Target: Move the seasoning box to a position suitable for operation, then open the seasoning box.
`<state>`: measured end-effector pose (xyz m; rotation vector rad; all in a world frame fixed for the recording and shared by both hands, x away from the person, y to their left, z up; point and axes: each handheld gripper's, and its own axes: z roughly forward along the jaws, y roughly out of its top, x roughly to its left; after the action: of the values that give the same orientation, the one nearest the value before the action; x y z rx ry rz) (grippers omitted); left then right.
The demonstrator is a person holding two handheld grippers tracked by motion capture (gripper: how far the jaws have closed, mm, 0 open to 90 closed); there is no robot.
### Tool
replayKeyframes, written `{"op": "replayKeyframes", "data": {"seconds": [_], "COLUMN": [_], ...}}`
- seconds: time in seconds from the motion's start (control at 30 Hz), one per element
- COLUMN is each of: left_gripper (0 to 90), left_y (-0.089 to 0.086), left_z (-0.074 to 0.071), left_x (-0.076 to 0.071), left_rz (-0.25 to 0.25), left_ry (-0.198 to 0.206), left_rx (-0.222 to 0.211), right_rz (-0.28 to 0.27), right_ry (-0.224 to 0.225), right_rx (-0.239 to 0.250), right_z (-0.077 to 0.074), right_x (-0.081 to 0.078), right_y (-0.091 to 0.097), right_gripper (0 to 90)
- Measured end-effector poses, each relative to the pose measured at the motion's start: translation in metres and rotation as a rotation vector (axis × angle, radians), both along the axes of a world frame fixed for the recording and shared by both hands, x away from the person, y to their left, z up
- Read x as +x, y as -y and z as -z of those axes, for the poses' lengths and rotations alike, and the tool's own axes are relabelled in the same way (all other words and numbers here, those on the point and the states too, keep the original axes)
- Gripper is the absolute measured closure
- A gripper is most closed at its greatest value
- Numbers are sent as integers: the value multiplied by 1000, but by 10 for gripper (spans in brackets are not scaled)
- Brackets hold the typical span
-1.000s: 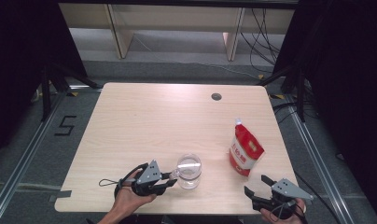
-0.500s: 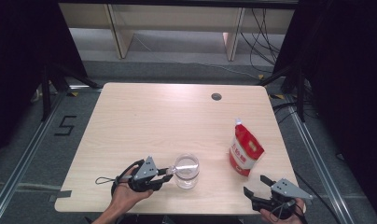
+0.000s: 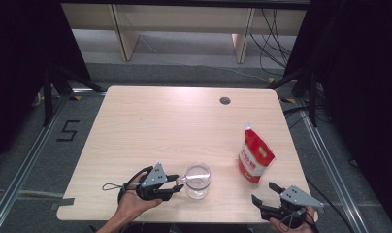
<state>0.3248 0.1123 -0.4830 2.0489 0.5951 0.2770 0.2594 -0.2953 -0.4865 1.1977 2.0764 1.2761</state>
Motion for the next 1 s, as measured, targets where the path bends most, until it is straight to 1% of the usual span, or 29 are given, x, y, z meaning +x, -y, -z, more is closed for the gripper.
{"op": "replayKeyframes", "data": {"seconds": [0.03, 0.07, 0.1, 0.13, 0.17, 0.2, 0.23, 0.27, 0.3, 0.33, 0.37, 0.4, 0.47, 0.5, 0.6, 0.63, 0.67, 0.7, 0.73, 0.77, 0.8, 0.83, 0.87, 0.9, 1.0], "left_gripper": [541, 541, 516, 482, 472, 454, 431, 417, 413, 413, 416, 416, 417, 422, 435, 442, 451, 460, 471, 471, 495, 505, 527, 547, 633], "left_y": [0, 0, -1, -1, -1, -1, -1, -2, -2, -4, -4, -4, -7, -7, -7, -7, -7, -7, -8, -7, -8, -9, -9, -10, -10], "left_z": [0, -1, -3, -5, -7, -8, -9, -10, -10, -13, -13, -14, -18, -18, -23, -24, -27, -27, -29, -29, -31, -33, -33, -34, -36], "left_x": [0, -1, -2, -4, -5, -6, -7, -8, -8, -10, -10, -11, -13, -13, -15, -16, -16, -16, -16, -16, -16, -17, -17, -17, -17], "left_rz": [0, -2, 0, 0, -1, -1, -3, -8, -8, -13, -13, -18, -19, -19, -19, -22, -14, -14, -17, -9, -10, -12, -6, -10, -20], "left_ry": [0, -7, -4, -2, -3, -11, -20, -22, -22, -28, -28, -34, -35, -35, -40, -37, -30, -30, -31, -35, -29, -23, -17, -11, -5], "left_rx": [0, -18, -15, -25, -24, -31, -36, -40, -40, -49, -49, -64, -72, -72, -92, -91, -102, -102, -96, -119, -123, -115, -125, -127, -137], "right_rz": [0, -19, -17, -32, -31, -33, -39, -44, -36, -33, -33, -41, -47, -47, -45, -51, -53, -50, -53, -53, -56, -50, -52, -51, -62], "right_ry": [0, 20, 27, 17, 26, 31, 24, 30, 24, 28, 28, 22, 24, 24, 24, 38, 29, 39, 40, 40, 27, 30, 20, 11, 15], "right_rx": [0, -15, -19, -10, -5, -19, -14, -23, -17, -21, -21, -11, -20, -20, -23, -35, -26, -28, -29, -29, -21, -26, -18, -21, -26], "right_z": [0, 0, 0, 0, 0, 1, 0, 0, 0, 0, 0, 0, 0, 0, 0, 1, 0, 0, 0, 0, 0, 1, 0, 0, 0], "right_x": [0, 2, 2, 1, 1, 2, 1, 2, 1, 2, 2, 1, 1, 1, 1, 2, 2, 2, 2, 2, 2, 2, 1, 1, 1], "right_y": [0, 1, 0, 0, -1, -1, -2, -1, -2, -2, -2, -3, -3, -3, -4, -3, -4, -4, -4, -4, -4, -5, -5, -5, -6], "right_gripper": [218, 217, 218, 218, 218, 218, 218, 218, 218, 218, 218, 218, 218, 218, 218, 218, 218, 218, 219, 219, 219, 219, 220, 220, 222]}}
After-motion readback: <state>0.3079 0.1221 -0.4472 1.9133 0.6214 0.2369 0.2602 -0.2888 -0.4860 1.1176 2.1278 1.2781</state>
